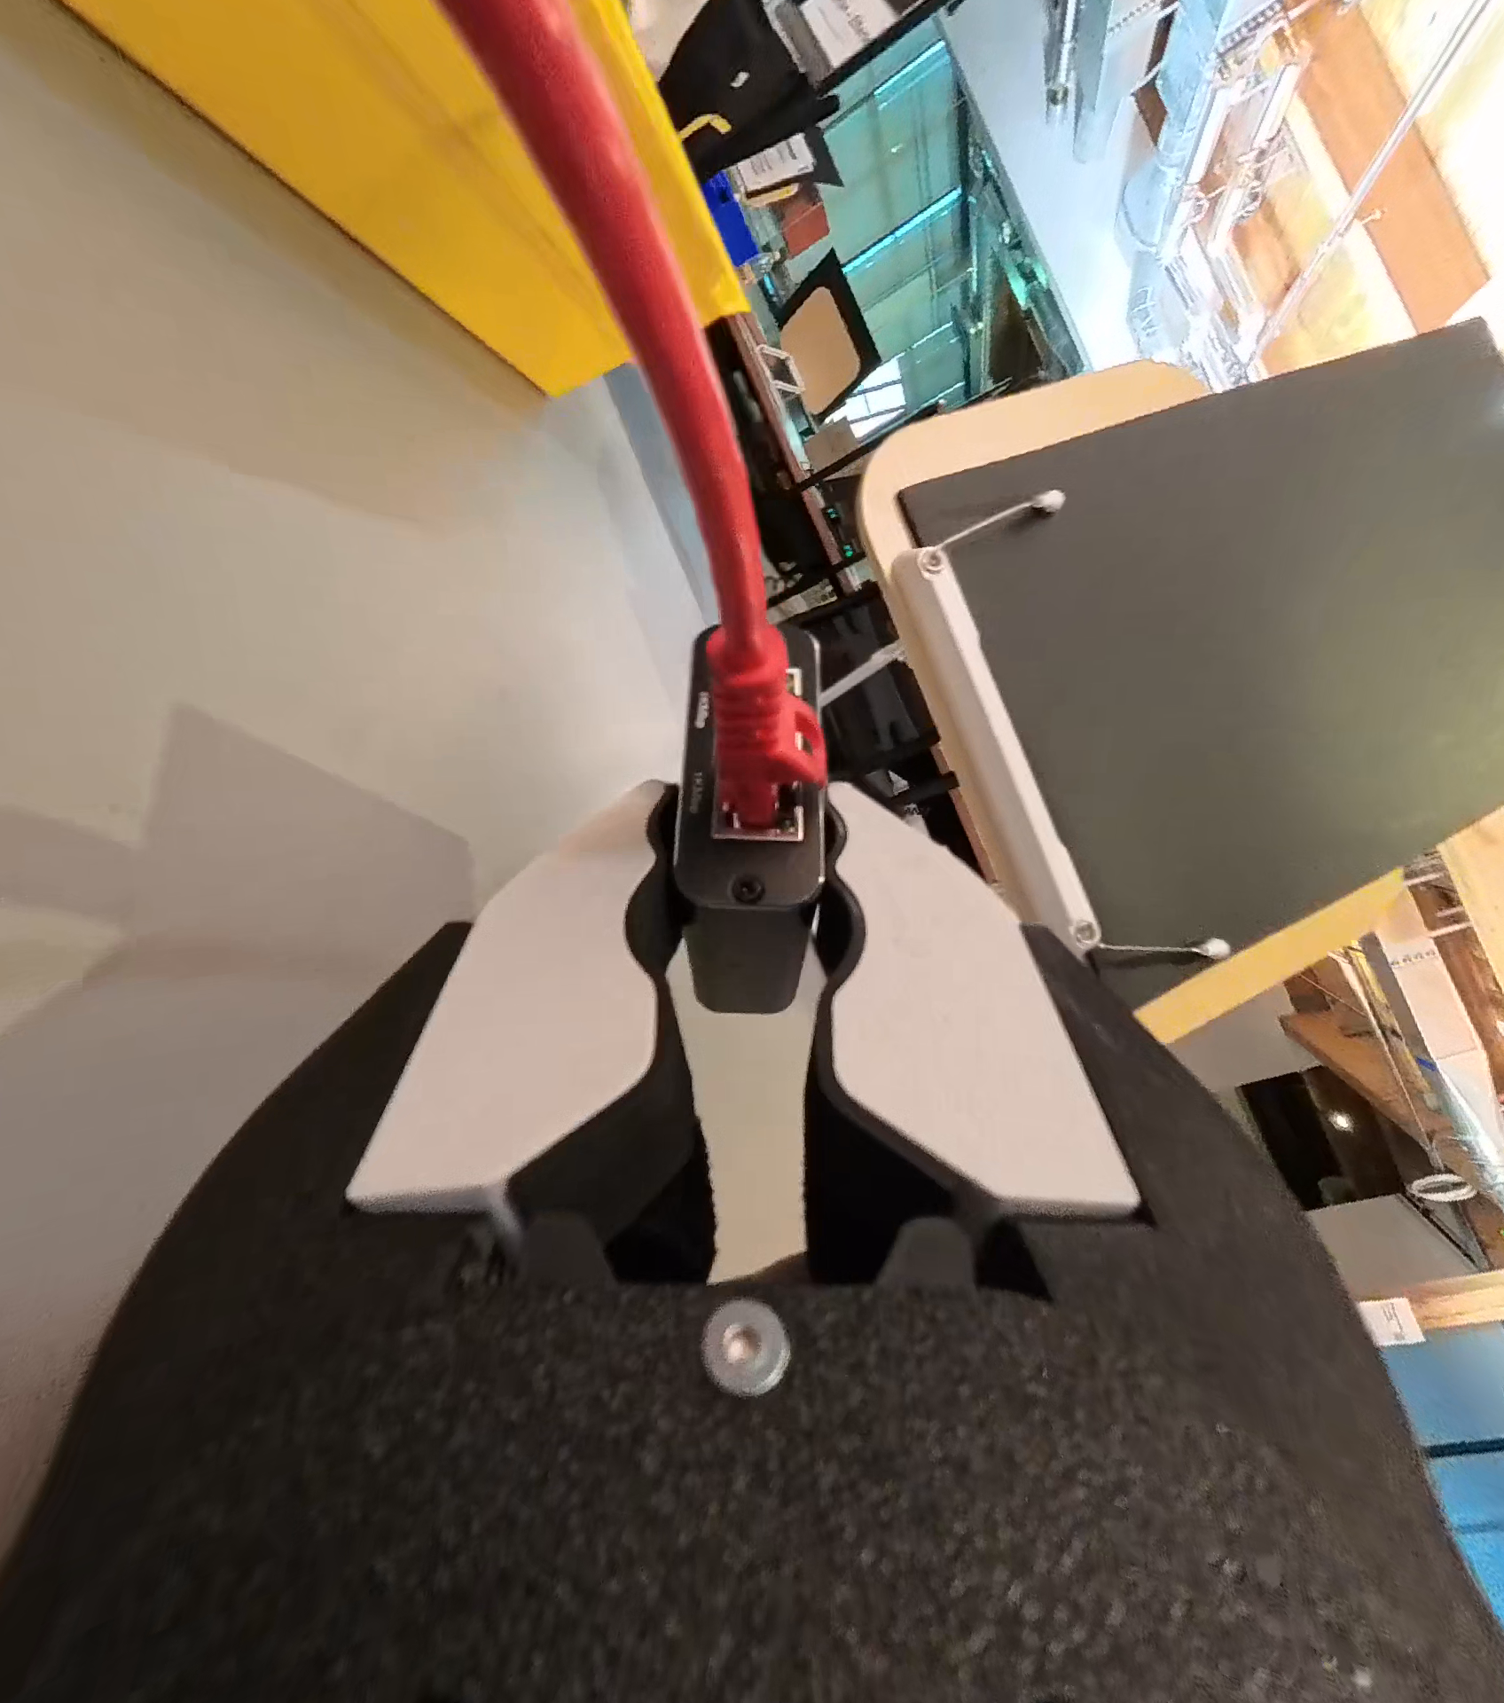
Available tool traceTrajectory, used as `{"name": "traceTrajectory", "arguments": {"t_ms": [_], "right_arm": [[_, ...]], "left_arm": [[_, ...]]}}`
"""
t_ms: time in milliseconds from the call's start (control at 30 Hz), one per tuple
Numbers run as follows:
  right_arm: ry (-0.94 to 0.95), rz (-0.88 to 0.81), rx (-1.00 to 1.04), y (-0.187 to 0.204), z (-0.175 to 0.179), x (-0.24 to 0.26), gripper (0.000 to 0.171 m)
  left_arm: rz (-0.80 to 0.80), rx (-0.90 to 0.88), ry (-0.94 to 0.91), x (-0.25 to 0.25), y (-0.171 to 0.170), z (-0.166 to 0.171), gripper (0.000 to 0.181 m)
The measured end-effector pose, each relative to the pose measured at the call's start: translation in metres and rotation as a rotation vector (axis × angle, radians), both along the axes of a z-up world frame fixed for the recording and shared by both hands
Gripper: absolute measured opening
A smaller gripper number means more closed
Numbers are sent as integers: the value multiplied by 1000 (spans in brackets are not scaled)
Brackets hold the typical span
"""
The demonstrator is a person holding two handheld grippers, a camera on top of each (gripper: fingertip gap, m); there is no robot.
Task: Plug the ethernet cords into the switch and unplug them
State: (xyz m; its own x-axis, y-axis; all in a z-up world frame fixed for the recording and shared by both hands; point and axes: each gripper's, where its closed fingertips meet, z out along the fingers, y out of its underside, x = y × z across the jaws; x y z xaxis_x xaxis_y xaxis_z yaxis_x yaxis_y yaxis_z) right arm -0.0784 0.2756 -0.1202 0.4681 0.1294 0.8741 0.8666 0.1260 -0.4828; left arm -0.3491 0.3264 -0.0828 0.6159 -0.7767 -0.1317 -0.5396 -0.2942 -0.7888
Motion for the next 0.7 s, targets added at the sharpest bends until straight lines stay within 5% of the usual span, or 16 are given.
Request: {"name": "traceTrajectory", "arguments": {"t_ms": [167, 300, 367, 433, 700], "right_arm": [[21, 20, -29, 0, -3, -1, 26], [43, 12, -48, 1, -4, 2, 26], [46, 10, -48, 1, -3, 2, 27], [50, 9, -53, 1, -4, 3, 26], [110, 7, -54, 2, 2, 6, 26]], "left_arm": [[-2, 117, 453, -26, 92, 0, 37], [-121, 97, 649, -23, 126, -18, 45], [-204, 136, 724, -19, 132, -22, 10], [-230, 165, 773, -21, 133, -18, 6], [92, 40, 263, -44, 97, 83, 5]]}}
